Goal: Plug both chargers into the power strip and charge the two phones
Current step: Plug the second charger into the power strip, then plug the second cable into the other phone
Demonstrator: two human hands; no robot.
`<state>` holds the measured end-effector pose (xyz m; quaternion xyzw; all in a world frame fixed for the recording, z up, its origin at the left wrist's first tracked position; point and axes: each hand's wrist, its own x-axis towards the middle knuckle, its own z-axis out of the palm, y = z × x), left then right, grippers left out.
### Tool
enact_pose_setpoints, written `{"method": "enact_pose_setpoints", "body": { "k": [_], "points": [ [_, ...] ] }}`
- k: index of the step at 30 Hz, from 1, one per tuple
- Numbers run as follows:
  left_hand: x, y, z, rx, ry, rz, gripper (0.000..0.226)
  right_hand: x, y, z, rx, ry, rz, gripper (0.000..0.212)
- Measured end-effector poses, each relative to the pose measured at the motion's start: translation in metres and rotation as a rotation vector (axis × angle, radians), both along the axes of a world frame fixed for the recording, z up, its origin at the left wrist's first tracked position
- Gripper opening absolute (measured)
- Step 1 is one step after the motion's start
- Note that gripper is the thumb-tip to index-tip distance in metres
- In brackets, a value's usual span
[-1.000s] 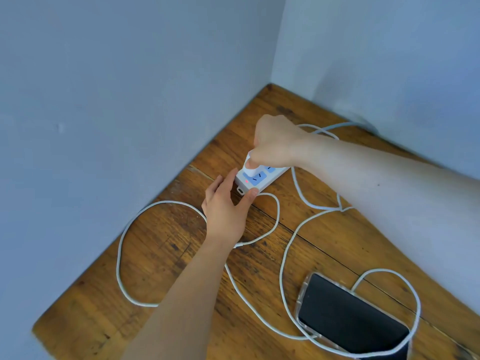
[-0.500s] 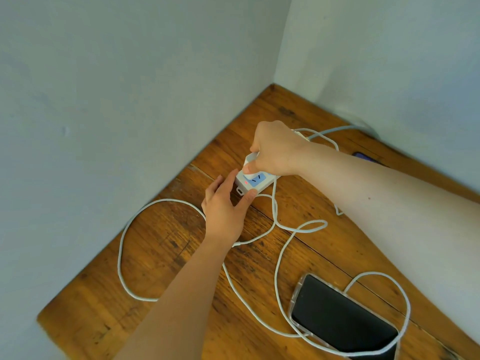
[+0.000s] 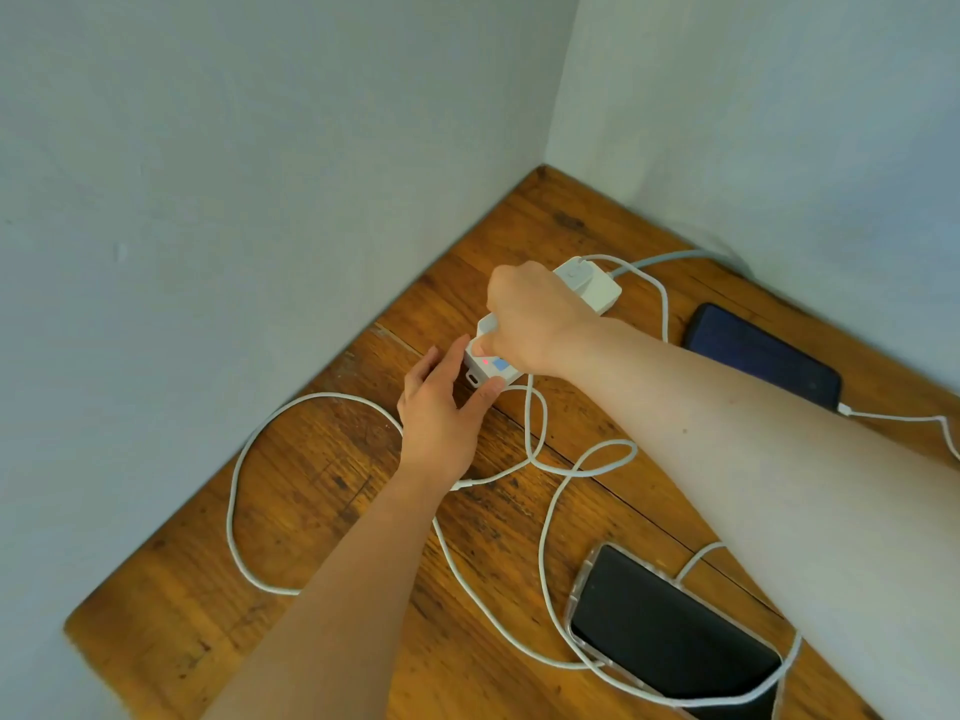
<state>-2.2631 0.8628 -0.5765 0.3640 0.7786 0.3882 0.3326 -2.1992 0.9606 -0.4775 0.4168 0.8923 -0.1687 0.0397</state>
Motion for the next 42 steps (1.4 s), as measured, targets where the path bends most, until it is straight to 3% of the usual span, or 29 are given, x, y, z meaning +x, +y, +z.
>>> {"method": "enact_pose_setpoints", "body": {
  "k": [3,5,8,11,13,17,23,25,30,32,37,42],
  "points": [
    [-0.009,-0.005,0.008,-0.002,-0.012,-0.134,0.059,0.001,-0.002,0.003,-0.026,0.01,-0.01,0.035],
    [-0.013,-0.018,0.015,0.025,-0.026,-0.113,0.051,0.004,-0.007,0.006,-0.006,-0.033,0.002,0.024],
    [-0.014,-0.05,0.021,0.088,0.135,0.033,0.036,0.014,-0.027,0.009,0.272,-0.169,0.081,0.025],
    [-0.018,-0.08,0.016,0.078,0.24,0.114,0.031,0.024,-0.068,0.007,0.514,0.053,0.282,0.019],
    [-0.019,-0.094,0.011,0.053,0.289,0.082,0.029,0.03,-0.1,-0.003,0.422,0.061,0.444,0.024],
    [-0.01,-0.115,0.007,0.014,0.378,-0.038,0.031,0.039,-0.131,-0.035,0.191,-0.264,0.43,0.027],
    [-0.003,-0.136,0.007,-0.113,0.465,-0.148,0.047,0.057,-0.139,-0.051,0.325,-0.208,0.598,0.016],
    [0.002,-0.144,0.008,-0.1,0.432,-0.107,0.049,0.072,-0.143,-0.053,0.228,-0.003,0.48,0.01],
    [0.038,-0.159,0.015,-0.023,0.405,-0.082,0.053,0.122,-0.158,-0.035,-0.507,0.572,-0.08,0.01],
    [0.065,-0.161,0.019,0.0,0.416,-0.106,0.05,0.146,-0.156,-0.025,-0.511,0.669,-0.149,0.014],
    [0.152,-0.167,0.032,0.05,0.407,-0.05,0.042,0.228,-0.141,-0.001,-0.291,0.498,-0.123,0.021],
    [0.238,-0.166,0.04,-0.076,0.169,0.216,0.039,0.306,-0.135,0.001,-0.165,0.212,-0.037,0.024]
  ]
}}
